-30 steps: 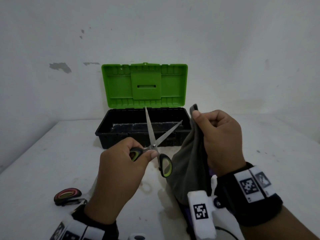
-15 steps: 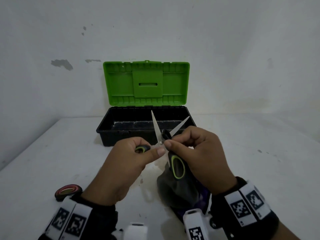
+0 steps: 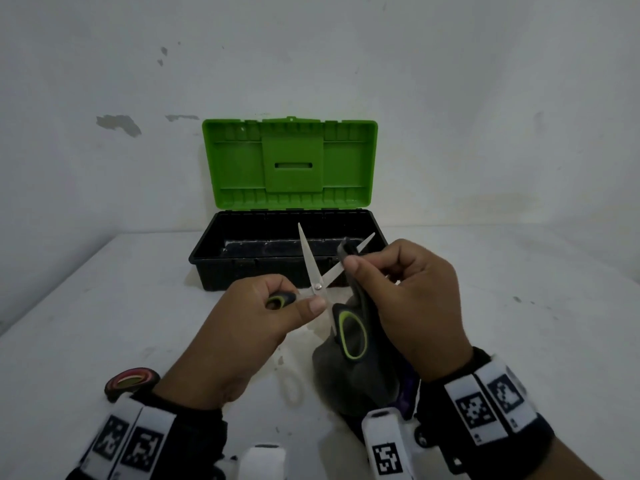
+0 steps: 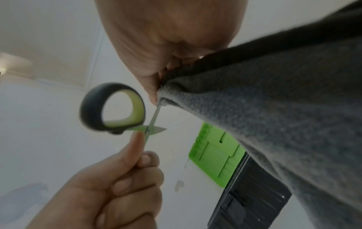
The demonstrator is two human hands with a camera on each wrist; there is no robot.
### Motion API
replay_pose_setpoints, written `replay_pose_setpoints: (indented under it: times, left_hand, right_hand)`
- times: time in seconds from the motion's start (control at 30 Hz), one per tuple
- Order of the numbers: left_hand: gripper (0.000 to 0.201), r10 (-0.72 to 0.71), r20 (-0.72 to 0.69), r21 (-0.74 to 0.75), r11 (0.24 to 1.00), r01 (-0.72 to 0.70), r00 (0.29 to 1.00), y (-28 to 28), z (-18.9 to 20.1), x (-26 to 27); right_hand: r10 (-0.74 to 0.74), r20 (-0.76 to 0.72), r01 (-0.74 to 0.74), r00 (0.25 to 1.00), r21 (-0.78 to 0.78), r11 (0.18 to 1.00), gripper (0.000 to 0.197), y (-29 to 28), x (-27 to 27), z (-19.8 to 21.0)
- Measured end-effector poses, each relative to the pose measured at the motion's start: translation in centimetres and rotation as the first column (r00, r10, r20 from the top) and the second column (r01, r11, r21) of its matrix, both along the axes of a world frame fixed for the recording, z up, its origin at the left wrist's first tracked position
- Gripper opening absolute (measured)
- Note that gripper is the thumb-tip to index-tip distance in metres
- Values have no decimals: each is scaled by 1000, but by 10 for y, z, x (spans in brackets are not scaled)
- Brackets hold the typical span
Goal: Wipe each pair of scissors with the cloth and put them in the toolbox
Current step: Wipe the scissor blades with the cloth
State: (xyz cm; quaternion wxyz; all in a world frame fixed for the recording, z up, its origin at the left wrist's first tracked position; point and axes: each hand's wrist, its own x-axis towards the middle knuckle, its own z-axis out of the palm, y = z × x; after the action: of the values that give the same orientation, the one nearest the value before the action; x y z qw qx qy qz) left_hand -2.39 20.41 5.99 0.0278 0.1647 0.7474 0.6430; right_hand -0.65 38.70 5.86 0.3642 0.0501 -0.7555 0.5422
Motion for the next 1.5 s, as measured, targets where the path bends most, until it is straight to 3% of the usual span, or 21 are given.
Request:
replay_pose_setpoints:
  times: [0.2, 0.33, 0.5, 0.63, 0.8, 0.93, 1.03, 1.13, 1.27, 1.37, 1.5]
  left_hand:
    - [34, -22, -43, -55, 998, 19, 999, -7, 6, -2]
    - [36, -8, -47, -82, 997, 4, 999, -8, 4, -2]
    - [31, 3, -67, -97, 995, -10, 998, -9, 5, -1]
    - [33, 19, -96, -153, 988, -34, 995, -10, 4, -1]
    - [33, 28, -129, -194, 980, -53, 991, -11, 5, 0]
    - [36, 30, -151, -227, 972, -64, 988, -11, 5, 0]
    - [40, 27, -122, -250, 967, -57, 992, -11, 3, 0]
    - [40, -4, -73, -274, 961, -17, 997, -14, 3, 0]
    - [20, -64, 79, -303, 949, 85, 995, -24, 3, -3]
    - [5, -163, 263, -132, 970, 203, 951, -31, 6, -4]
    - [6, -244, 275, -1, 967, 254, 930, -32, 5, -6]
  right_hand:
    - [36, 7, -36, 999, 9, 999, 18, -4, 5, 3]
    - [-77, -5, 76, 997, -72, 994, 19, 5, -4, 2]
    - [-10, 6, 10, 1000, -13, 1000, 19, -7, 4, 0]
    - [-108, -6, 107, 994, -96, 990, 19, 6, -3, 2]
    - [-65, 13, 64, 998, 40, 997, 18, -4, 7, -3]
    - [-95, 24, 96, 995, -53, 994, 18, 9, -1, 0]
    - [-136, 46, 138, 990, -62, 988, 20, 18, -5, 3]
    - [-127, 104, 146, 986, -196, 970, 21, 35, -11, 5]
    - [-41, 165, 88, 985, -287, 954, 19, 57, -9, 9]
    - [8, 264, 48, 965, -206, 977, 16, 69, -6, 11]
    - [9, 275, 35, 961, -156, 987, 7, 82, -10, 18]
